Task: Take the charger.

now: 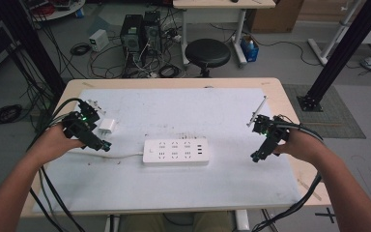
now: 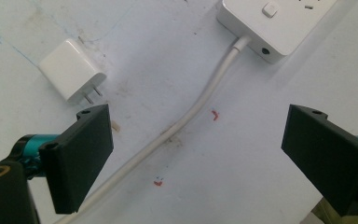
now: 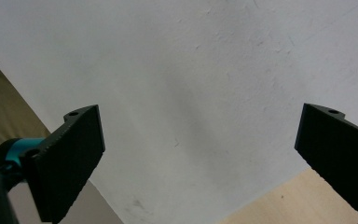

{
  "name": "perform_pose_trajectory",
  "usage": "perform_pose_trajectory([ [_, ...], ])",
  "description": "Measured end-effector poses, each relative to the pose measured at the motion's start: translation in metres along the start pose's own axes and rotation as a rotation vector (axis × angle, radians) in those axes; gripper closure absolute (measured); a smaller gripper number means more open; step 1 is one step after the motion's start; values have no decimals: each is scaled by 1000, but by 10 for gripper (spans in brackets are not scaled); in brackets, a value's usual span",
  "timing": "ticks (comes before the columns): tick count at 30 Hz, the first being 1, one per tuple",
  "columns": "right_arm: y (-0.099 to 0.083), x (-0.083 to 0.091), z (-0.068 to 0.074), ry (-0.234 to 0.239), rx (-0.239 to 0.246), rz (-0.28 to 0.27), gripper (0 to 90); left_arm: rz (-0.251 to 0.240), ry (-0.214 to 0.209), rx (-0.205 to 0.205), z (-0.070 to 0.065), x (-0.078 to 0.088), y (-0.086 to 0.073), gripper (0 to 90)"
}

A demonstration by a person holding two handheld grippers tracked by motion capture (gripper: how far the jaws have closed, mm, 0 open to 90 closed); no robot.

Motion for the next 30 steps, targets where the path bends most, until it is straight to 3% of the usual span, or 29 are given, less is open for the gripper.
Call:
perform_pose_trajectory([
  [6,0,2,1,-1,13,-2,8,-12,8,14,3,3,-2,88],
  [15,6,1,-1,-14,-13,-28,8,-24,27,46,12,5,-4,88],
  [20,8,1,2,13,0,-58,8,-29,50,94,20,3,-3,89],
  [30,7,-1,1,4,-9,-65,8,-65,111,233,45,2,1,88],
])
Point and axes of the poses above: each handheld gripper's, and its own axes: x roughly backward along the jaws, y roughly out of its top, z roughly to its left, the point moved 7 cm from there along -x, roughly forward along the jaws
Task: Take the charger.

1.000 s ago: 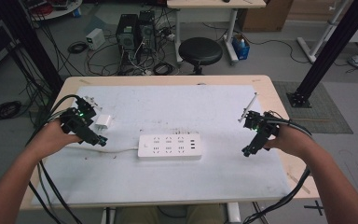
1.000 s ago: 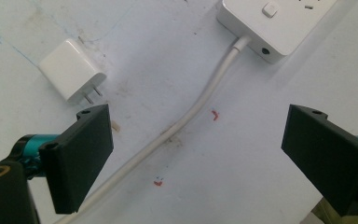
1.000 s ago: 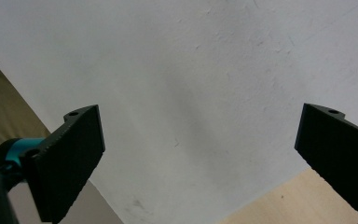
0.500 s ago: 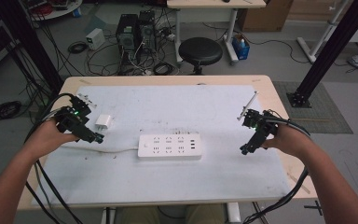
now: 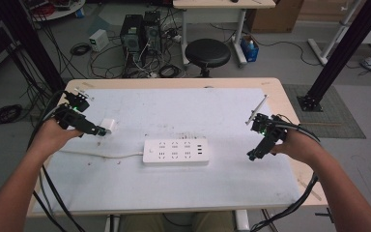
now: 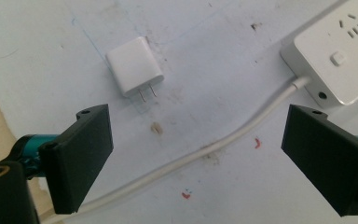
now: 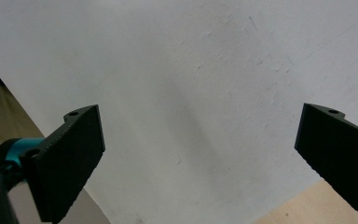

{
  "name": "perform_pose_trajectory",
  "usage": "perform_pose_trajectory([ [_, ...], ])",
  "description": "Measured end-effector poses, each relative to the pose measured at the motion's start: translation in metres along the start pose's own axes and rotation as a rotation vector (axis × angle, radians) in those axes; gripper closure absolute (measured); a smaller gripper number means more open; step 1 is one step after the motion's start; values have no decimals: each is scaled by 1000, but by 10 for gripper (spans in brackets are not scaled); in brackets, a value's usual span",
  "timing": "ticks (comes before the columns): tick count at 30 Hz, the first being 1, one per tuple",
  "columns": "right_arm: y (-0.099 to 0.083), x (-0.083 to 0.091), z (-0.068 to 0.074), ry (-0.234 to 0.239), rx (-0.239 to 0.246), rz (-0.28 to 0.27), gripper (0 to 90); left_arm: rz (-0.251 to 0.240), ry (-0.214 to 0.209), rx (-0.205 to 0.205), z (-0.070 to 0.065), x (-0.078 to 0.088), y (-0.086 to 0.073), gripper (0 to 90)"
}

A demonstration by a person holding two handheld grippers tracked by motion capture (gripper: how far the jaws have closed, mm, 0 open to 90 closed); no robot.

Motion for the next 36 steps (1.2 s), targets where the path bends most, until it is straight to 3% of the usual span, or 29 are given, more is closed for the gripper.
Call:
perform_pose_trajectory([
  [3,0,0,-1,3,-4,1,8,-14,4,37,5,-2,3,88],
  [8,0,-2,-3,5,-15,-6,8,9,-12,78,12,-9,5,88],
  [13,1,-5,-3,10,-17,0,8,4,-6,151,21,-21,9,88],
  [18,1,-7,-2,12,-15,4,8,-8,41,240,34,-39,11,88],
  [24,1,-8,-2,13,-14,9,8,10,71,300,44,-62,13,88],
  [36,1,-9,-4,20,-20,12,8,18,86,329,48,-97,18,89],
])
Point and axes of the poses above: each handheld gripper's, and its own axes: x roughly backward along the jaws, y roughly out of its top, z roughly to its left, the point moved 7 cm from there along -x, roughly forward along the jaws
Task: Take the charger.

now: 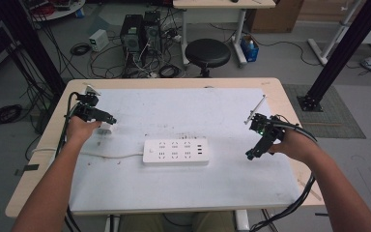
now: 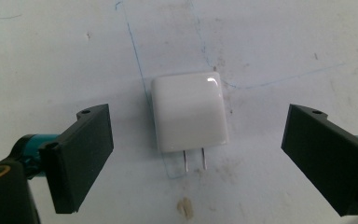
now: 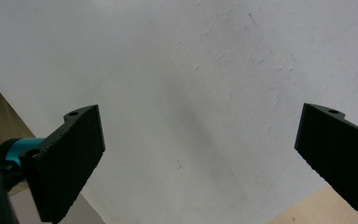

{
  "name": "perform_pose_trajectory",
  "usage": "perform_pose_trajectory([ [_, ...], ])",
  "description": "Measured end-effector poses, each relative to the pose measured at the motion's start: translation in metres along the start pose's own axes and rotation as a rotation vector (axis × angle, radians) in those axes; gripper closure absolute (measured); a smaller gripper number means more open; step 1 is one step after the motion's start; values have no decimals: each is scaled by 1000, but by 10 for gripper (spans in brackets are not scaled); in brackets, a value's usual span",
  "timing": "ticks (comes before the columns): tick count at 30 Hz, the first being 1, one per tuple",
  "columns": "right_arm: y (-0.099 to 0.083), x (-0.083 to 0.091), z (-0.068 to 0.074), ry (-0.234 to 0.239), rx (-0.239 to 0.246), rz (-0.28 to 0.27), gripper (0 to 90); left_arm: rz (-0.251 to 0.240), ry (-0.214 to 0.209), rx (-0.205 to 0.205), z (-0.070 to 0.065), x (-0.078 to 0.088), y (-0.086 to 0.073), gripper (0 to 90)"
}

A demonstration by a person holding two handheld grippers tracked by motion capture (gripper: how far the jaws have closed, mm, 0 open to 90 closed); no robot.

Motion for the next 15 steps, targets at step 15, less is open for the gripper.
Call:
perform_pose_trajectory([
  [15,-2,-2,1,9,-2,10,8,40,39,20,3,-37,-8,140],
])
Point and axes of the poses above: each handheld gripper's, and its own axes: x roughly backward along the jaws, y roughly out of its top, z roughly to its left, the point moved 7 cm from there along -x, roughly forward along the jaws
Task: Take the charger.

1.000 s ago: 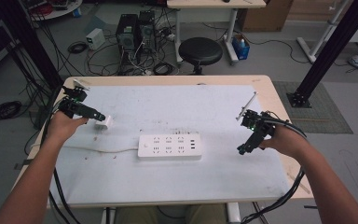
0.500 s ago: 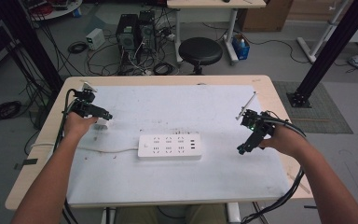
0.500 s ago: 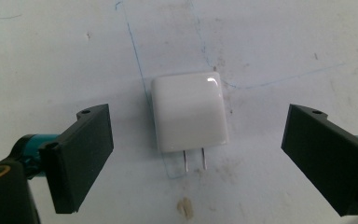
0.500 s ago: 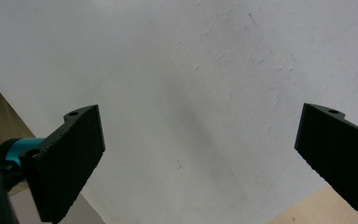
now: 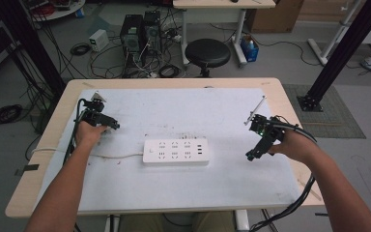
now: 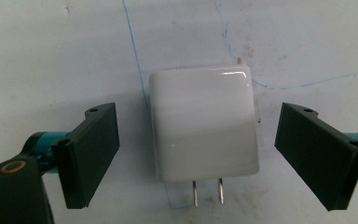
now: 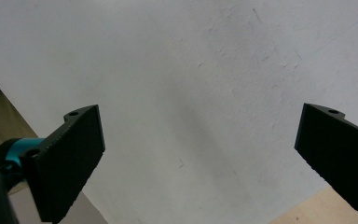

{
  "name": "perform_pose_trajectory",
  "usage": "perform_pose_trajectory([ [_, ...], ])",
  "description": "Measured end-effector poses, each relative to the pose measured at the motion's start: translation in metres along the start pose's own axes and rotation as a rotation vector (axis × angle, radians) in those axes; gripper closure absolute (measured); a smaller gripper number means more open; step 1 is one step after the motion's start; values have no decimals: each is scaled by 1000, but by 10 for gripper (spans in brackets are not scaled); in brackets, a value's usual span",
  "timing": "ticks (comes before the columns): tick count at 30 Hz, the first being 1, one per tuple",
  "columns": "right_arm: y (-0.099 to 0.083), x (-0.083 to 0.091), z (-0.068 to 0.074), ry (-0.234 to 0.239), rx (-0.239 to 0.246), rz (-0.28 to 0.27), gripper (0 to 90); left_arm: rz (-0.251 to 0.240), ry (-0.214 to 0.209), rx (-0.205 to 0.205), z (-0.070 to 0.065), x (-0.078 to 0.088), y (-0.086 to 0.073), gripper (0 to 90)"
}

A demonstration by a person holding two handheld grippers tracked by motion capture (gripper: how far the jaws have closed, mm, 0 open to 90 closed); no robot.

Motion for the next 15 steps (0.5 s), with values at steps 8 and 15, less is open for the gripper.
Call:
perform_pose_trajectory([
  [8,-1,-2,0,6,-4,6,8,0,0,-14,1,-3,0,268],
  [15,-2,-4,1,10,-5,10,8,-3,-19,-16,0,-5,0,349],
])
Point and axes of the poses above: each handheld gripper's, and its own axes: x roughly backward along the jaws, y roughly out of its top, z roughly to its left, the point moved 7 cm from there along -x, roughly forward along the jaws
